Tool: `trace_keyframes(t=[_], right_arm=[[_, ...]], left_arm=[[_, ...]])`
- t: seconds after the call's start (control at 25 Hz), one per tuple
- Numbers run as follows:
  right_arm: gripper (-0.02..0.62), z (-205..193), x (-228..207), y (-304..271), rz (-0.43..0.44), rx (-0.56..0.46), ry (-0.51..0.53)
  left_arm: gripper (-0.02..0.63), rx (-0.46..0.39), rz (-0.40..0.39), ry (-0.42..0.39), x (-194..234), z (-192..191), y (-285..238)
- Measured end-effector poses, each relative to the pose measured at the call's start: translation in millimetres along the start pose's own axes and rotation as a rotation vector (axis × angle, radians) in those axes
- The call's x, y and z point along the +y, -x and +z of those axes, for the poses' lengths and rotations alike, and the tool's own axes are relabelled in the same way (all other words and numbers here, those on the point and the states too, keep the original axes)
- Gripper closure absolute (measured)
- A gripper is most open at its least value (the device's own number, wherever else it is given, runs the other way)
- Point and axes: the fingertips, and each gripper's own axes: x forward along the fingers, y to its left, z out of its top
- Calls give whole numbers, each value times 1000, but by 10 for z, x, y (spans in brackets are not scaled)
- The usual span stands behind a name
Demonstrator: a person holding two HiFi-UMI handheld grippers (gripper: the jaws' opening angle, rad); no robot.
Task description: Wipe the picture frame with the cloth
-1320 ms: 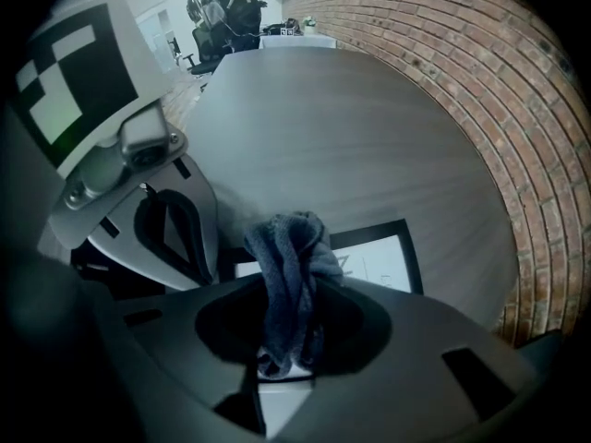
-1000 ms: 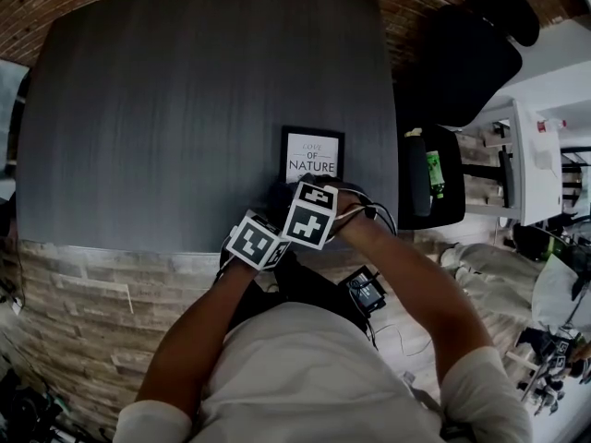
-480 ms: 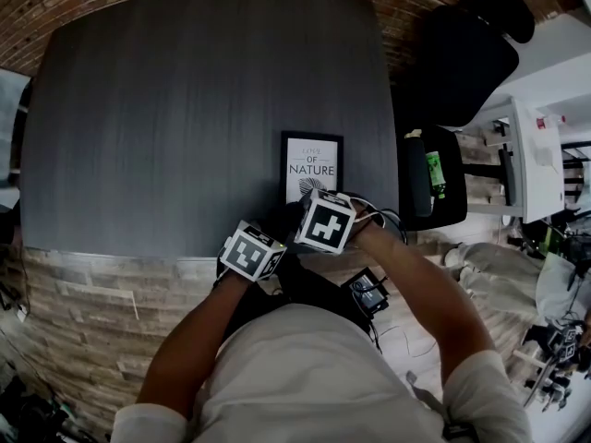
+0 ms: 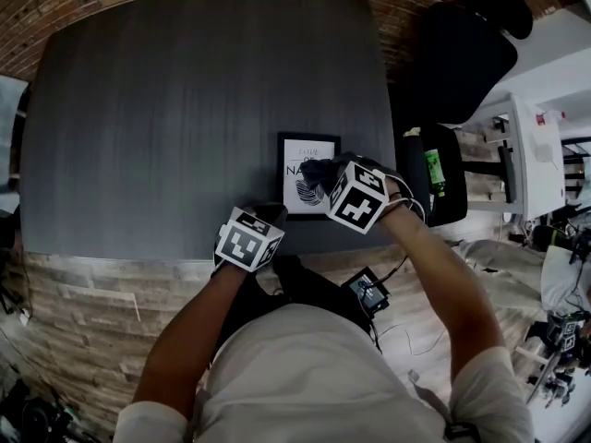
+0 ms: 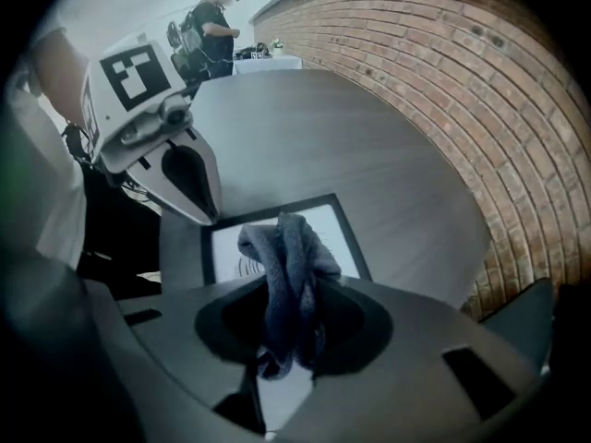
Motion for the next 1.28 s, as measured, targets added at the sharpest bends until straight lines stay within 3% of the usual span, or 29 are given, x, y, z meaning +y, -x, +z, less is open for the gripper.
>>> trace_keyframes(t=[0.12, 0.36, 0.64, 0.92, 1.28], right_arm=[[482, -75, -274, -88, -72, 27, 13], [482, -66, -608, -246, -137, 51, 8], [483, -20, -879, -415, -185, 79, -12], [483, -48, -848, -458, -176, 83, -64], [485, -115, -615, -471, -156, 85, -57]], left_arm=[[598, 11, 24, -27, 101, 91, -87], [598, 27, 41, -48, 179, 155, -238], [599, -61, 31, 15, 205, 202, -228], [600, -115, 50, 4, 205, 206, -228], [600, -131, 59, 1, 211, 202, -227]])
